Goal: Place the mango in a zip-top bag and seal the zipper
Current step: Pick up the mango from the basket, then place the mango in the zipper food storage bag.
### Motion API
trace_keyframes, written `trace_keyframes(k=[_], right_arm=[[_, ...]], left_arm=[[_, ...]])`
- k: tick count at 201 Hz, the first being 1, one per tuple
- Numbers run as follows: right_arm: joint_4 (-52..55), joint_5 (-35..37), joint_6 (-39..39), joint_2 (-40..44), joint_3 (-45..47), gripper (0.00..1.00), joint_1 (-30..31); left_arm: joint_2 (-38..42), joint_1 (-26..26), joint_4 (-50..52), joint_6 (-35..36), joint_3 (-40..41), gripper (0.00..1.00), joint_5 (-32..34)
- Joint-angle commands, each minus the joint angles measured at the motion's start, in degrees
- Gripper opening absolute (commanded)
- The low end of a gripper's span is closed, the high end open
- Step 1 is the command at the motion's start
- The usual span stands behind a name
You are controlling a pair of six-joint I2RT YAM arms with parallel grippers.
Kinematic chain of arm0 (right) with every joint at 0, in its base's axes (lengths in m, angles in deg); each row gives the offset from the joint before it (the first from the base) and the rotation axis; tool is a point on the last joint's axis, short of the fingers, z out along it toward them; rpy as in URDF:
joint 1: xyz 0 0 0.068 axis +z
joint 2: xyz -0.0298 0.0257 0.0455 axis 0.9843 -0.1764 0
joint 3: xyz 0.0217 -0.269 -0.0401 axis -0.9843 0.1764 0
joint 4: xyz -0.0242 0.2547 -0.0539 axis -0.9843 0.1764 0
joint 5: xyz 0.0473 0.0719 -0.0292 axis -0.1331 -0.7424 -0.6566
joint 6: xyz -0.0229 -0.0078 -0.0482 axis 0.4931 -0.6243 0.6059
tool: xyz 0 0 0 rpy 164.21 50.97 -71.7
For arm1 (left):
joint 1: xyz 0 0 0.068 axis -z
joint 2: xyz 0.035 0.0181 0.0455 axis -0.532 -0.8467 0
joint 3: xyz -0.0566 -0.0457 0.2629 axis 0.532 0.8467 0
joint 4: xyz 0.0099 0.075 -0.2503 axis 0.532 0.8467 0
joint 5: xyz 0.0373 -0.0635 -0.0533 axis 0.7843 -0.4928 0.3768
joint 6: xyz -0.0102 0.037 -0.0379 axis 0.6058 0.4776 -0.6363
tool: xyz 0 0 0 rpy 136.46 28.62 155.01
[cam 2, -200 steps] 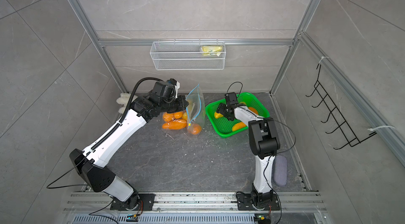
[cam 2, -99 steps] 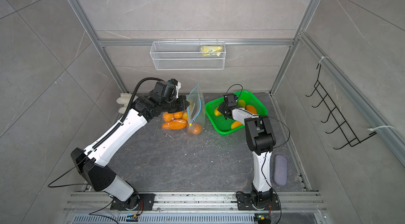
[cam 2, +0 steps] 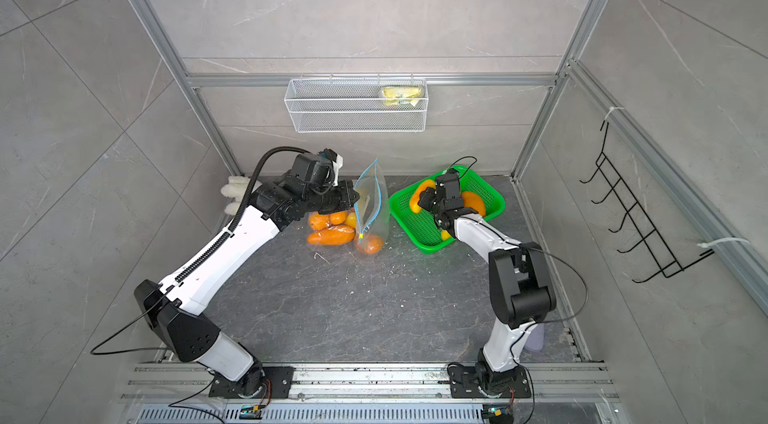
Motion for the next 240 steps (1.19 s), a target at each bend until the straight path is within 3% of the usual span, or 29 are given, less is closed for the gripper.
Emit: trace_keyframes(k=[1, 33, 88, 131, 163, 219, 240], right_arm=[[-3.27, -1.84, 3.27, 5.95, 4.04, 0.10, 0.30], [-13.50, -7.17, 4.61, 15.51, 9.57, 0.07, 1.29], [-22.26, -8.19, 9.32, 26.47, 12.29, 0.07, 8.92], [-25.65, -9.25, 12.85, 22.92, 9.14, 0.07, 16.27], [-27.23, -7.36, 12.98, 18.15, 8.77, 0.07, 17.72], [-25.12, -3.09, 15.59, 16.39, 9.63, 0.26, 17.87], [-24.53, -2.54, 16.68, 17.18, 10.06, 0.43, 17.90]], left_arm=[[0.42, -0.39, -1.13, -0.39, -1.25, 0.00, -0.65], [-0.79, -0.41, -1.37, -0.40, -2.35, 0.00, -1.09], [-4.54, -0.38, -1.64, -0.75, -5.19, 0.00, -2.28], [-4.96, -0.53, -1.68, -1.08, -5.66, 0.00, -2.56], [-3.97, -0.49, -1.82, -1.29, -5.74, 0.00, -2.05], [-2.52, -0.61, -0.85, -0.79, -7.41, 0.00, -1.14], [-2.55, -0.67, -0.28, -0.28, -9.31, 0.00, -0.88]])
